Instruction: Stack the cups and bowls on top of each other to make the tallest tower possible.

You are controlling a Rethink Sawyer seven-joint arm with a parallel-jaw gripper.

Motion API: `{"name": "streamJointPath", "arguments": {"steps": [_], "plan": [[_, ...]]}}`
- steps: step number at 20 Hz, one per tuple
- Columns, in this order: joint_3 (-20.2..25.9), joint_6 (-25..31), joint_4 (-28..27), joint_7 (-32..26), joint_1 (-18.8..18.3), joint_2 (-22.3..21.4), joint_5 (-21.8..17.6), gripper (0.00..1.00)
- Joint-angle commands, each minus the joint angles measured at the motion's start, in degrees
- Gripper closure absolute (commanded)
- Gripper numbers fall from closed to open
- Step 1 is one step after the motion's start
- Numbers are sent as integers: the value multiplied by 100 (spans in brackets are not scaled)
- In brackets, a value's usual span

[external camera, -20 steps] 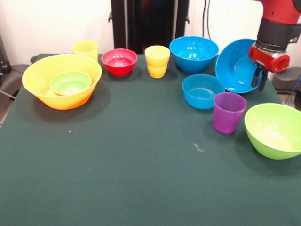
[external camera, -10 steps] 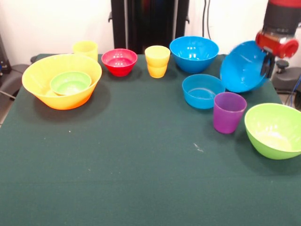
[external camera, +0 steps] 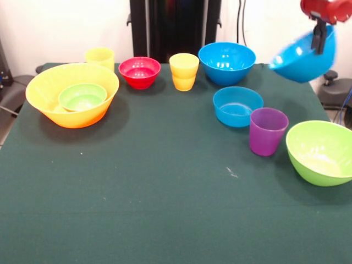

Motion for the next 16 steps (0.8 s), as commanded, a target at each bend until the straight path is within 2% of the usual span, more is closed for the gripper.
{"name": "streamJointPath", "arguments": {"steps": [1,9,13,16], "plan": [[738,397,733,186,-319,-402,-264,100],[788,276,776,259,-352,-382,-322,100],[950,212,1002,33,-636,-523,-426,100],[1193,-13,1284,-149,-1015,-605,-621,100]]}}
